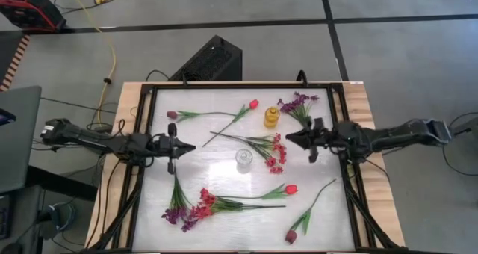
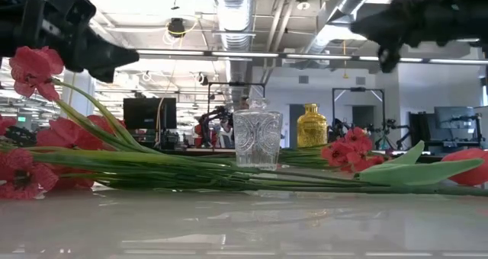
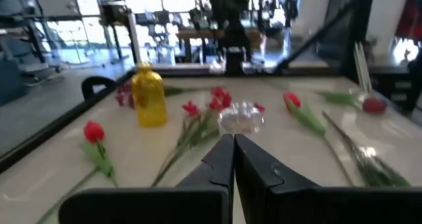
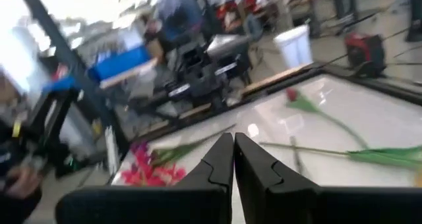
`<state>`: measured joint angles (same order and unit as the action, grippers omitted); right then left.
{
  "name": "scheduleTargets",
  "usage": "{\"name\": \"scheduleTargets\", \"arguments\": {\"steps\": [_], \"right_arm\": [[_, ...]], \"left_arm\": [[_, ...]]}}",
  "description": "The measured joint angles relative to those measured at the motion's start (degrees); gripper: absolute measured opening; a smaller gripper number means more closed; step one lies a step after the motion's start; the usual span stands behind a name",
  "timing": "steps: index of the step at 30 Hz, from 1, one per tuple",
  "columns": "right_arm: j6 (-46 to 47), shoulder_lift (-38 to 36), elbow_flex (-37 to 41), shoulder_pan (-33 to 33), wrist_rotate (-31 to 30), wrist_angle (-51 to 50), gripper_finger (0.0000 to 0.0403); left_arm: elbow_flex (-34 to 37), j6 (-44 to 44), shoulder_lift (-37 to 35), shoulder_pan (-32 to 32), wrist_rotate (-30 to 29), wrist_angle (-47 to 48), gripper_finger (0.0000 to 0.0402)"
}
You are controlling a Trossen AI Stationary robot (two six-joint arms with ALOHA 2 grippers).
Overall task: Sort flowers into vase by color
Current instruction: Put the top right purple flower into the yellow vase
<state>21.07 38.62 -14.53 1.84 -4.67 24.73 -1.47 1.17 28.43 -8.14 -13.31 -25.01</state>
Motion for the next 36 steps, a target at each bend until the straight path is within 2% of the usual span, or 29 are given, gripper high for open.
{"name": "scheduleTargets", "arguments": {"steps": [3, 5, 7, 10, 15, 21, 28, 32, 36], "right_arm": [[-2.3, 8.6, -8.0, 2.5, -1.3, -4.2, 0.0043], [0.2, 12.2, -14.9, 2.0, -7.1, -15.5, 0.0043], [4.7, 15.4, -22.1, -0.3, -12.4, -31.1, 0.0043], [9.8, 20.2, -30.6, -4.9, -12.6, -53.0, 0.0043], [13.4, 25.2, -37.0, -13.3, -8.6, -73.3, 0.006], [13.6, 28.9, -37.3, -20.9, -5.6, -78.9, 0.0127], [11.0, 38.7, -37.3, -27.2, -5.5, -82.7, 0.0226], [8.0, 43.3, -37.2, -29.9, -5.6, -84.9, 0.0246], [6.3, 45.1, -34.9, -33.8, -5.1, -80.1, 0.0244]], "left_arm": [[0.0, 0.8, 1.6, 0.0, 0.7, -0.1, 0.0001], [-0.1, 1.2, 1.9, 0.0, 0.4, -0.4, 0.0001], [-0.1, 1.2, 1.9, 0.0, -0.8, -0.4, 0.0001], [-0.1, 0.7, 1.9, 0.0, -2.2, -0.2, 0.0001], [-0.1, 0.2, 1.9, 0.0, -1.9, 0.3, 0.0001], [-0.1, -0.9, 1.9, 0.0, -1.5, 2.0, 0.0012], [-0.2, -1.9, 1.9, 0.0, -1.5, 4.5, 0.0071], [-0.2, -2.1, 1.9, 0.0, -1.5, 5.5, 0.0097], [-0.2, -3.7, 2.0, 0.0, -1.4, 7.8, 0.011]]}}
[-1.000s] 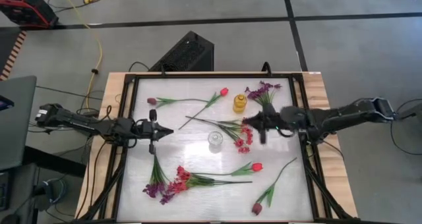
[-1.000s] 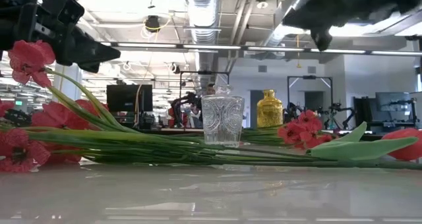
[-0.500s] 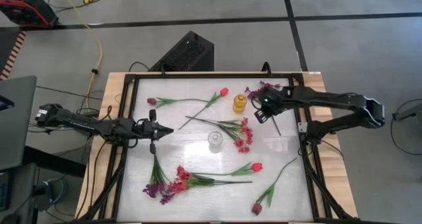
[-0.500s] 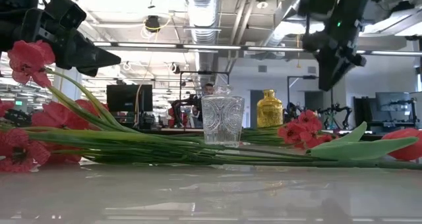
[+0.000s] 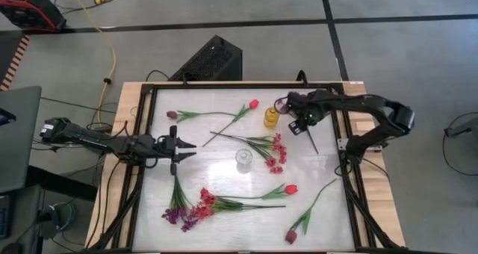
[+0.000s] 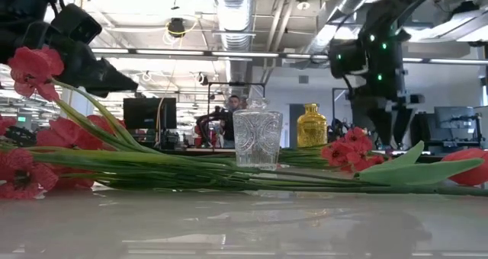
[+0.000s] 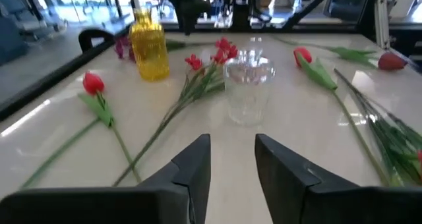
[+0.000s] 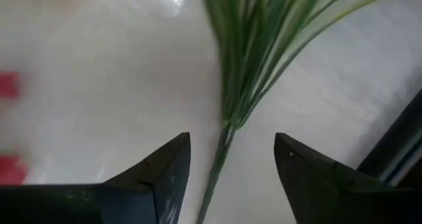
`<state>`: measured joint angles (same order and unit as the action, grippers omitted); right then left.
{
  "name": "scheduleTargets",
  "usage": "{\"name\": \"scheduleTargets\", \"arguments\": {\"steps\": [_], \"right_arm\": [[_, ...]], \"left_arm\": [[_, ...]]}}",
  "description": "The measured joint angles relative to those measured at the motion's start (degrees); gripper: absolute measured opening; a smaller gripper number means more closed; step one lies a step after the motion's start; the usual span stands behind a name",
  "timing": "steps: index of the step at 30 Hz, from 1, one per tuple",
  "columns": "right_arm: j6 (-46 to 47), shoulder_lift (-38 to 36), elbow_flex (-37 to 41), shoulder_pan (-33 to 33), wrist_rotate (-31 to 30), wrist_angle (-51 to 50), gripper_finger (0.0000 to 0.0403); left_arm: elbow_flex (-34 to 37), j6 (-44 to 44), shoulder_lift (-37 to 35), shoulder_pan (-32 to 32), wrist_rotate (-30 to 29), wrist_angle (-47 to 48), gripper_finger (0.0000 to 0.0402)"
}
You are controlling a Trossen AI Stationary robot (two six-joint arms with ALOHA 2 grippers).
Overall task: Sort flowers into vase by color
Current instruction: Put the top right purple flower into the yellow vase
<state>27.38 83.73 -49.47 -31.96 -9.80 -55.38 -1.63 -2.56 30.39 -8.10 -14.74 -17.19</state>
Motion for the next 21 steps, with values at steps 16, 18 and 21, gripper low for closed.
{"name": "scheduleTargets", "arguments": {"steps": [16, 18, 21], "right_arm": [[-2.3, -0.1, 9.5, -4.8, 4.7, 14.1, 0.0202], [-1.9, -0.1, 9.5, -4.8, 5.4, 14.1, 0.0163], [-0.2, -0.1, 9.5, -5.0, 5.5, 14.2, 0.0087]], "left_arm": [[0.0, -0.4, 0.0, 0.0, -1.8, 2.4, 0.0112], [0.0, 0.7, 0.0, 0.0, -4.2, 2.3, 0.0112], [0.0, 2.5, 0.0, 0.0, -9.1, 0.7, 0.0112]]}}
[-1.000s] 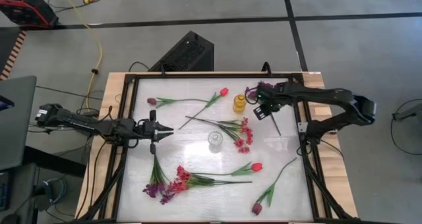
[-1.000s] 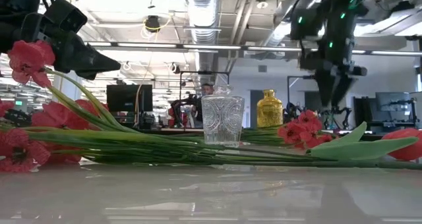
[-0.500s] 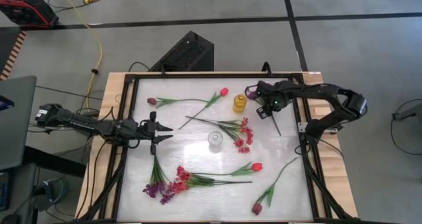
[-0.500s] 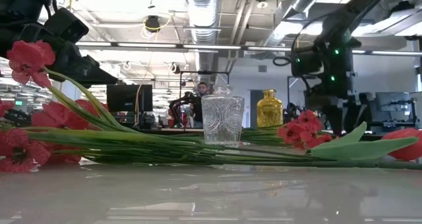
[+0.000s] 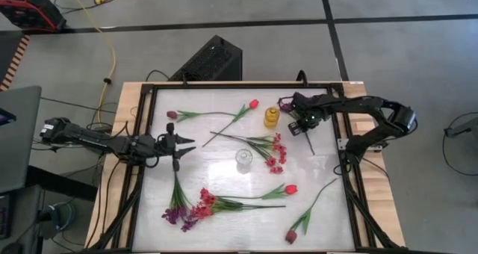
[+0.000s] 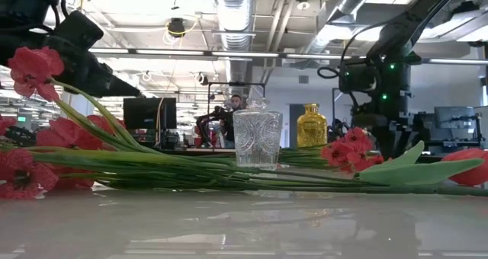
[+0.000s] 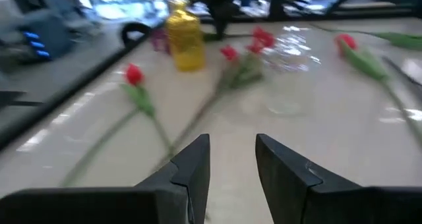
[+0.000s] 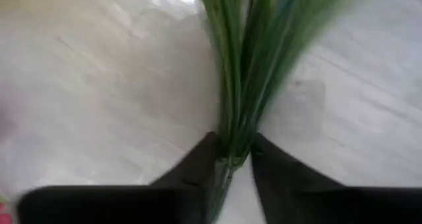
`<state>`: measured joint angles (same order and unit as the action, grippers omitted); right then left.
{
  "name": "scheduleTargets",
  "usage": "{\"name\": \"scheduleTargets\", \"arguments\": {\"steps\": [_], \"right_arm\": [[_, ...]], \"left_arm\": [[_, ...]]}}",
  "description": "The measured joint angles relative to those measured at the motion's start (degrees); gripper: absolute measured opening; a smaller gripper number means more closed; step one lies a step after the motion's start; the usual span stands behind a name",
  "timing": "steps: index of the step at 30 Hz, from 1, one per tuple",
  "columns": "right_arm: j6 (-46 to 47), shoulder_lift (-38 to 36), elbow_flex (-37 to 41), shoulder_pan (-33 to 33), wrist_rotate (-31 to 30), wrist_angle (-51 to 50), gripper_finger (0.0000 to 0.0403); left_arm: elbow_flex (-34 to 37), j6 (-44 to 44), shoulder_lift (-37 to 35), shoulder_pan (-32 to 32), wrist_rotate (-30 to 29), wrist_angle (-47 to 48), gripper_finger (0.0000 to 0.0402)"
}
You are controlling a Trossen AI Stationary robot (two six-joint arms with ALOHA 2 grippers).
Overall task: Sort flowers into vase by color
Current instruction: Put the top right purple flower into the yellow vase
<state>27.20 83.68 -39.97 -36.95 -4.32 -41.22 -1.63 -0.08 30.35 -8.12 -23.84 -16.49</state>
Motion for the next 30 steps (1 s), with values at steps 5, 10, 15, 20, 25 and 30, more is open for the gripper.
{"name": "scheduleTargets", "arguments": {"steps": [5, 10, 15, 20, 25, 30], "right_arm": [[2.0, -2.8, 0.2, -1.1, -0.6, -0.9, 0.0032], [4.3, -11.9, -1.4, -0.3, -4.3, -0.4, 0.0035], [5.5, -23.1, -1.5, 3.9, -14.6, 13.5, 0.0033], [-1.4, -28.9, 4.1, 11.5, -18.9, 49.1, 0.0033], [-9.8, -25.8, 8.1, 17.2, -20.3, 72.4, 0.0035], [-13.7, -21.6, 8.2, 19.2, -22.6, 76.2, 0.0035]], "left_arm": [[-0.1, 0.3, 0.0, 0.0, -3.9, -2.7, 0.0112], [-0.1, -1.0, 0.0, 0.0, -3.5, -0.2, 0.0112], [-0.1, -2.4, 0.0, 0.0, -3.6, 3.1, 0.0112], [-0.1, -2.5, 0.0, 0.0, -3.6, 3.3, 0.0112], [-0.1, -2.6, 0.0, 0.0, -3.6, 3.1, 0.0112], [-0.1, -2.9, 0.0, 0.0, -3.6, 3.1, 0.0112]]}}
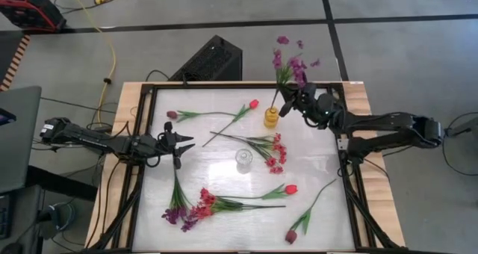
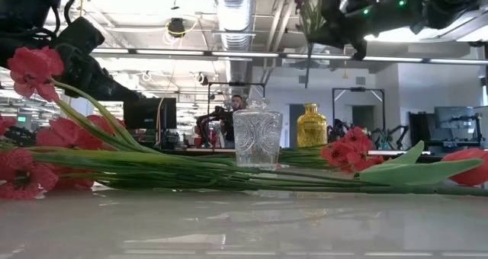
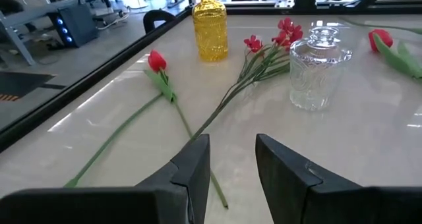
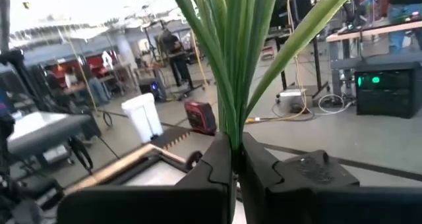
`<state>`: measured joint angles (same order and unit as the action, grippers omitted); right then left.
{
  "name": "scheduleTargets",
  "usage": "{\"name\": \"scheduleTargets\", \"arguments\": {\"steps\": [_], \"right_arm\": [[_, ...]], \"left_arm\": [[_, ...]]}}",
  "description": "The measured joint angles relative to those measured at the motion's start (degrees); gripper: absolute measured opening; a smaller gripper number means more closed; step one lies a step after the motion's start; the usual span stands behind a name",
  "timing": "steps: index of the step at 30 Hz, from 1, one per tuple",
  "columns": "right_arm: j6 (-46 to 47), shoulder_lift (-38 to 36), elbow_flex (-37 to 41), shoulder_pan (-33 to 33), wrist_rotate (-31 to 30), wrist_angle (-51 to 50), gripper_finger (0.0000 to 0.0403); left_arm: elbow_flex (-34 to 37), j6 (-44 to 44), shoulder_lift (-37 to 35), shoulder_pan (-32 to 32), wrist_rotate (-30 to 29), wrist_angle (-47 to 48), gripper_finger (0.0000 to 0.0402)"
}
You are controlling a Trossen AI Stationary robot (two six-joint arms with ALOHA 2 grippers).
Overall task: Sort flowers into vase by color
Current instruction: Put the top right purple flower into the yellow vase
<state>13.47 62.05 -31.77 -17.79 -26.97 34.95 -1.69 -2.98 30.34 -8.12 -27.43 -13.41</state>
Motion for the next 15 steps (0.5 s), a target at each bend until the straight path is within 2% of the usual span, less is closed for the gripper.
{"name": "scheduleTargets", "arguments": {"steps": [15], "right_arm": [[-3.0, 2.0, 0.0, 0.4, -2.0, -2.9, 0.0035]], "left_arm": [[0.0, 0.0, 0.0, 0.0, -0.1, 0.0, 0.0112]]}}
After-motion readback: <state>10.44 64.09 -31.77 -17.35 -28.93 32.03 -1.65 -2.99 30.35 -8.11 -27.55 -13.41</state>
